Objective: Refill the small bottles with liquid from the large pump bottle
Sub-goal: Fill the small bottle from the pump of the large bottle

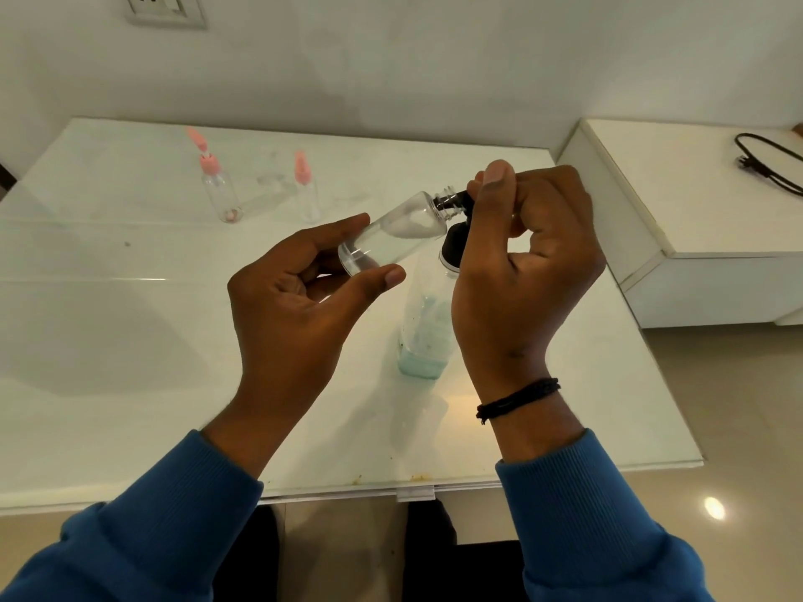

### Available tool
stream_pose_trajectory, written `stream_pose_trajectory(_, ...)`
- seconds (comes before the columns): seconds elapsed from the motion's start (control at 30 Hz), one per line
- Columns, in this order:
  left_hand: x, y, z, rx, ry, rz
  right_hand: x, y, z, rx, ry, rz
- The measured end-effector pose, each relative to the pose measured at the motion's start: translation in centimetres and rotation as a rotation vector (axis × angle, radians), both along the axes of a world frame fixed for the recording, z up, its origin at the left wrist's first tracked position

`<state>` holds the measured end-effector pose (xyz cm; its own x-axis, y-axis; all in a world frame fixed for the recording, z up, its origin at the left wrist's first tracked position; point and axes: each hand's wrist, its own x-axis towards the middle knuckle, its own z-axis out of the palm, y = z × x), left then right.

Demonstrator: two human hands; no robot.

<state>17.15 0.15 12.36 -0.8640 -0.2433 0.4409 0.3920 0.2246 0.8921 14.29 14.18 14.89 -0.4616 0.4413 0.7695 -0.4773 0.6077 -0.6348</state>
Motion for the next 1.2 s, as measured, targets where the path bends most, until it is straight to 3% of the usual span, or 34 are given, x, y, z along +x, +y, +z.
stream_pose_trajectory(1.2, -0.07, 0.0, -0.25, 0.046, -0.001, -0.015, -0.05, -0.08, -0.43, -0.001, -0.008, 0.015)
